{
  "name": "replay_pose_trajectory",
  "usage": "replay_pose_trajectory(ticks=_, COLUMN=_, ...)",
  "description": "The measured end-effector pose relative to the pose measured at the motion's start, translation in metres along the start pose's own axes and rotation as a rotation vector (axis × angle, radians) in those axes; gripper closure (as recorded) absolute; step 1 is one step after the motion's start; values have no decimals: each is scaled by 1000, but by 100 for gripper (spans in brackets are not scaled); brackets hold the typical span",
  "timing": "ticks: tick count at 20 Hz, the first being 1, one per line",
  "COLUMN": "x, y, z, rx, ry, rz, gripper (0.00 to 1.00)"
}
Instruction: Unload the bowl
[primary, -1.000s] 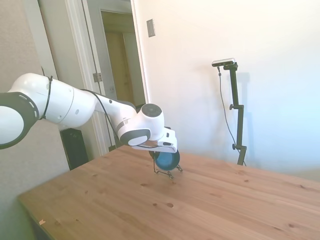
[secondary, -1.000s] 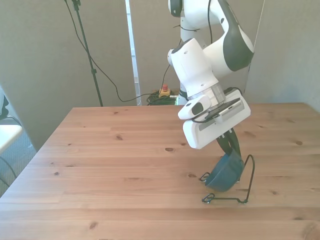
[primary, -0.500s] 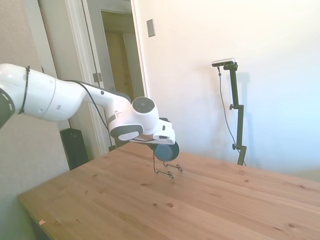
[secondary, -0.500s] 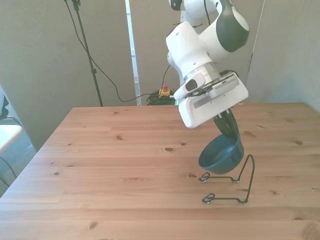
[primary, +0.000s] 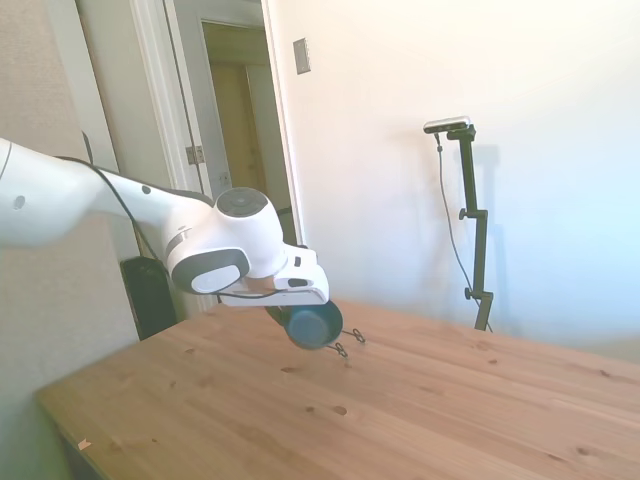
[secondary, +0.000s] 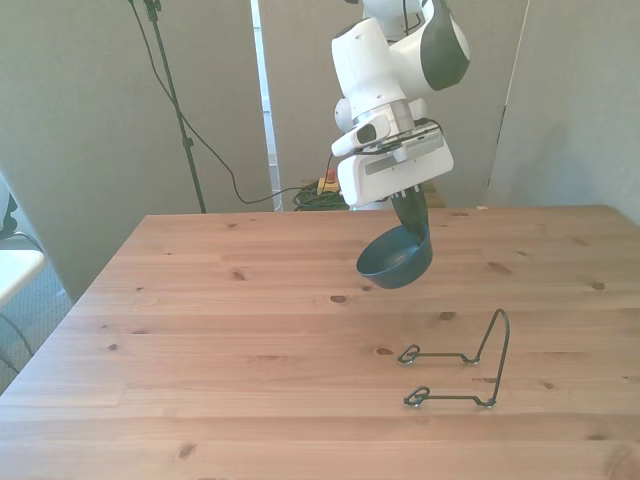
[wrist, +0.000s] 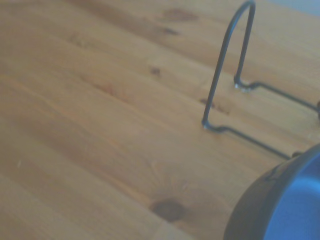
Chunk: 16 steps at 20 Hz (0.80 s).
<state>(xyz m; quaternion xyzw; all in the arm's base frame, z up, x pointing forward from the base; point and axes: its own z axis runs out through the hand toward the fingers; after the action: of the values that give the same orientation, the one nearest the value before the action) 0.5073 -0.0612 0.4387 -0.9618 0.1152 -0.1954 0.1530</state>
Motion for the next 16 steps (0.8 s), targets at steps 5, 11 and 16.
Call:
replay_pose_trajectory(ticks=5, x=-44, y=2, z=13, rx=-142, ry=-71, rz=-71, gripper=100)
replay_pose_trajectory(ticks=11, x=-66, y=4, z=37, rx=-308, ry=-88, rz=27, gripper=100)
replay_pose_trajectory(ticks=16, x=-70, y=2, z=58, rx=-419, ry=-79, rz=144, gripper=100)
